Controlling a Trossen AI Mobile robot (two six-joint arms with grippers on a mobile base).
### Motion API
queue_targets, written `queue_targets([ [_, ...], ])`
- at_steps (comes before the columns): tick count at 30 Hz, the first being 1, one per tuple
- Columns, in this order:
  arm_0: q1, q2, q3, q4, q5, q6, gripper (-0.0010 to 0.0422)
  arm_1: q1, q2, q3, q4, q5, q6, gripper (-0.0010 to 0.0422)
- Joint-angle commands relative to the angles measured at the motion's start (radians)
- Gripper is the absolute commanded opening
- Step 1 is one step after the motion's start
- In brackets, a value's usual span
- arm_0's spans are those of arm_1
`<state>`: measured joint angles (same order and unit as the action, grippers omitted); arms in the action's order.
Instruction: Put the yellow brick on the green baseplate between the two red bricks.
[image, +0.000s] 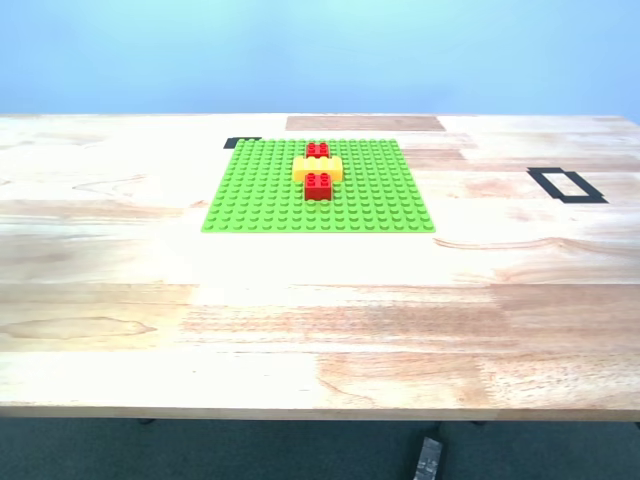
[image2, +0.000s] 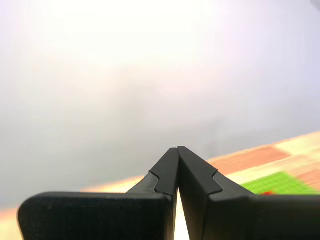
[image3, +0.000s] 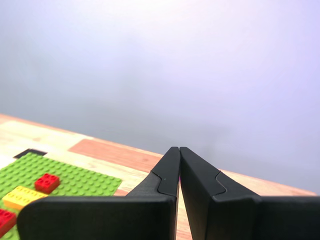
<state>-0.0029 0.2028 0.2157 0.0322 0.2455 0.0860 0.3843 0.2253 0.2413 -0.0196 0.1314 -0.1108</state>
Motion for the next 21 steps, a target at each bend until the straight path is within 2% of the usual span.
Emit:
queue_targets([
  [1, 0.0, -0.053, -0.051, 0.005, -0.01, -0.013, 0.0, 0.001, -0.079, -0.053, -0.002, 0.012, 0.029, 0.0],
  [5, 0.0, -0.11, -0.097, 0.003, -0.01, -0.058, 0.0, 0.001, -0.159, -0.108, -0.003, 0.014, 0.028, 0.0],
  [10, 0.0, -0.163, -0.129, 0.006, -0.013, -0.076, 0.0, 0.001, -0.222, -0.167, -0.003, 0.086, 0.068, 0.0],
  [14, 0.0, -0.19, -0.155, -0.004, -0.076, -0.089, 0.0, 0.001, -0.214, -0.183, -0.006, 0.087, 0.049, 0.0],
  [17, 0.0, -0.198, -0.164, -0.029, -0.09, -0.077, 0.0, -0.002, -0.224, -0.201, 0.005, 0.091, 0.047, -0.0001],
  [21, 0.0, -0.198, -0.164, -0.059, -0.119, -0.021, 0.0, -0.016, -0.218, -0.215, 0.028, 0.153, 0.026, -0.0001],
])
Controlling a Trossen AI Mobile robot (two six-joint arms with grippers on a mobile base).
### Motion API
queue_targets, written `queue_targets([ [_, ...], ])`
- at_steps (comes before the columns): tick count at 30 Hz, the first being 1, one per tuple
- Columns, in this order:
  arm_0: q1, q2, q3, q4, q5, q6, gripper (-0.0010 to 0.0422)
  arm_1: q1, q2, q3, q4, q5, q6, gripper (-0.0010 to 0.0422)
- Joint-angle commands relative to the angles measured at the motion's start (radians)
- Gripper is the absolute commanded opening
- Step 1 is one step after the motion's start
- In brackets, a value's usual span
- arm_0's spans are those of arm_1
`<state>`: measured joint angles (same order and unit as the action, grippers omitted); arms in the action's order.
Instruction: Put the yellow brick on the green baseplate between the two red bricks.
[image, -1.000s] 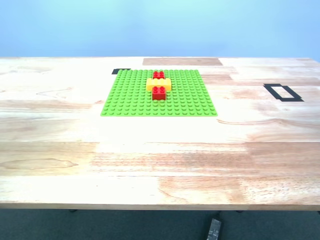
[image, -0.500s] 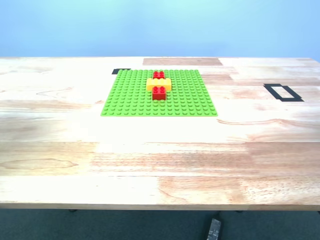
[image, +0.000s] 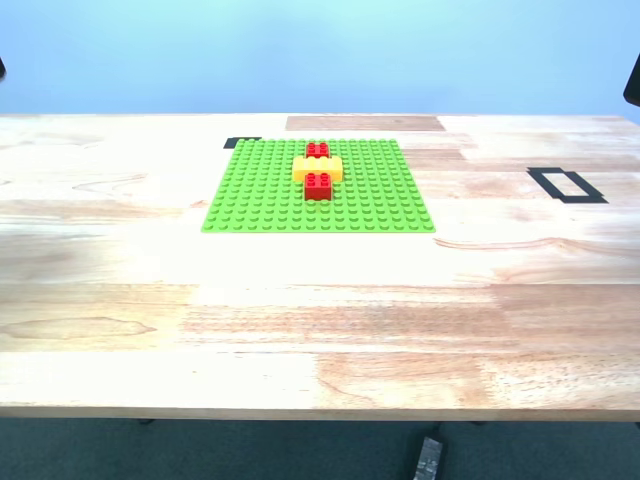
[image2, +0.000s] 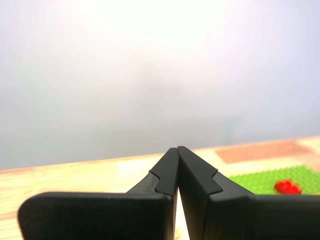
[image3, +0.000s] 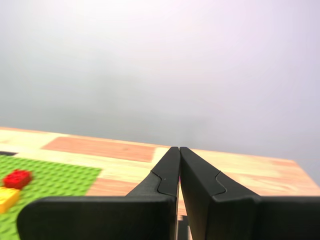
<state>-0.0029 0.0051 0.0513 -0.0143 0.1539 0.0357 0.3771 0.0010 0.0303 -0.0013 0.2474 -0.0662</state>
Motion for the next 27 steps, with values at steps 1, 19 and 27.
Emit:
queue_targets([
  [1, 0.001, 0.0, 0.0, -0.013, -0.05, 0.02, 0.0, -0.016, 0.007, -0.003, 0.011, 0.05, -0.029, -0.0001],
  [19, 0.001, 0.0, -0.028, -0.008, -0.122, 0.004, 0.0, -0.188, 0.008, -0.004, 0.01, 0.035, -0.038, -0.0001],
  [27, 0.001, 0.0, -0.028, -0.005, -0.102, -0.009, 0.0, -0.188, 0.007, -0.004, 0.01, 0.035, -0.043, 0.0],
])
